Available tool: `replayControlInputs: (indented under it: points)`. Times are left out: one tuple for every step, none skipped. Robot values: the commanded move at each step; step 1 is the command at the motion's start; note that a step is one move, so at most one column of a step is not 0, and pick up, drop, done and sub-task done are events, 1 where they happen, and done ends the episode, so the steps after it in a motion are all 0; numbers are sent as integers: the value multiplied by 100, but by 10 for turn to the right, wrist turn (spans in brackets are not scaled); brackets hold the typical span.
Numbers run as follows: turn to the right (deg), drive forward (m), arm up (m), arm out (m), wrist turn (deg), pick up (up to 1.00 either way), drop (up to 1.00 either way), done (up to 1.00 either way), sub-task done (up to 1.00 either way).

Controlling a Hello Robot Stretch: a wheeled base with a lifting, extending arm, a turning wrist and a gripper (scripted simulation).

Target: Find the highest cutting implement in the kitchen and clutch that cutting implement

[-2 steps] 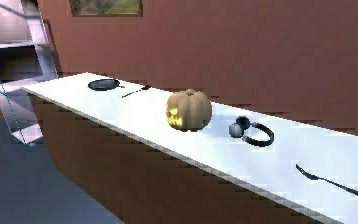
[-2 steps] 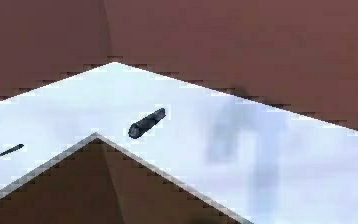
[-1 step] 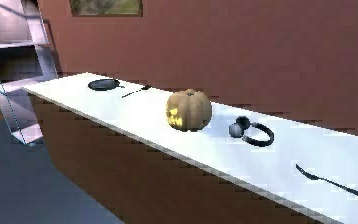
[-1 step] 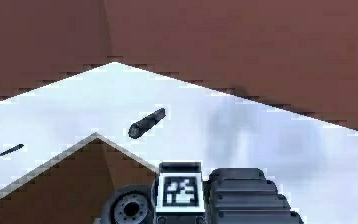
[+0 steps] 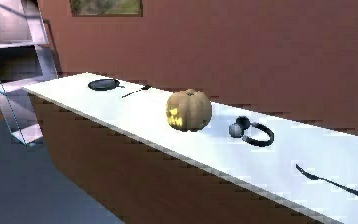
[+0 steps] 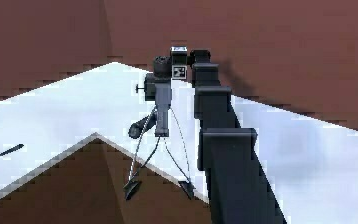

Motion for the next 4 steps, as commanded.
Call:
replayControlInputs:
  points:
    - [0, 0, 0, 0, 450, 0, 0, 0, 0]
    - [0, 0, 0, 0, 450, 0, 0, 0, 0]
    - [0, 0, 0, 0, 450, 0, 0, 0, 0]
    - [0, 0, 0, 0, 30, 0, 0, 0, 0]
